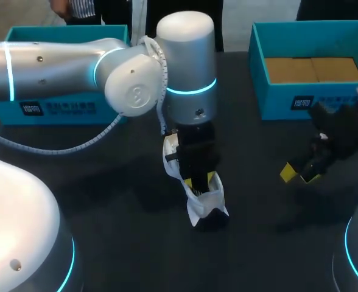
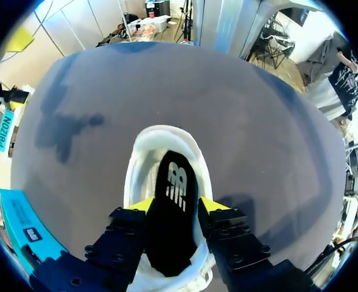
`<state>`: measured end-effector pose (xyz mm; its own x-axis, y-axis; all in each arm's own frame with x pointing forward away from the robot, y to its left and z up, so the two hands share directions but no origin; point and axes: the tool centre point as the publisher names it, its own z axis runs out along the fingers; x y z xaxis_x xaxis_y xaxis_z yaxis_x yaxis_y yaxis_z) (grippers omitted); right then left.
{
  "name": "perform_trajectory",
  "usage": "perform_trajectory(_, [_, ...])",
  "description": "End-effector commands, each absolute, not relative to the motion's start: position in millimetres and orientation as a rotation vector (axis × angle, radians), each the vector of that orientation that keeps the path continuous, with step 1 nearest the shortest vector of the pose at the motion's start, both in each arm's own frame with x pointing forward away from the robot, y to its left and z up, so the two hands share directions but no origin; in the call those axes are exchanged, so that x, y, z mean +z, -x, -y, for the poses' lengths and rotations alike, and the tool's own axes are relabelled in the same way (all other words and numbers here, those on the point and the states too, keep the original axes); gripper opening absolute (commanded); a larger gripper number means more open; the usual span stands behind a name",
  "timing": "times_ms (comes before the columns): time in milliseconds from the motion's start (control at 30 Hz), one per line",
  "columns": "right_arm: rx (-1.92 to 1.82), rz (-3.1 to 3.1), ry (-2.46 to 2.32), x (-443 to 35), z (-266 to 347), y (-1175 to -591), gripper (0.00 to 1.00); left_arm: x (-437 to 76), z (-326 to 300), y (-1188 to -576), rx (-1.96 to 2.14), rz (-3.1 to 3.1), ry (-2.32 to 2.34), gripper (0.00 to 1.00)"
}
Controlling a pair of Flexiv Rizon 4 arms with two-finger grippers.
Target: Take the shoe out of the shoebox, open the shoe tongue, remove and reinsert the insole, then place the shoe into the shoebox
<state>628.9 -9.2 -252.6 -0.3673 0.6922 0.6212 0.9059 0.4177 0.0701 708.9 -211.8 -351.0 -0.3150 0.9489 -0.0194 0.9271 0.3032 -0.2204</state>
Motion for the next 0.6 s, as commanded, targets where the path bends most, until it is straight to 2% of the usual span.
perform_trajectory(33, [-0.555,2.17,1.354,-253,9,-628,1.0,-350,208,-710,0.288,2.461,1.759,0.45])
perform_trajectory(600, [-0.555,2.17,1.354,-253,9,-628,1.0,-355,218,-712,0.256,2.467,1.77,0.44])
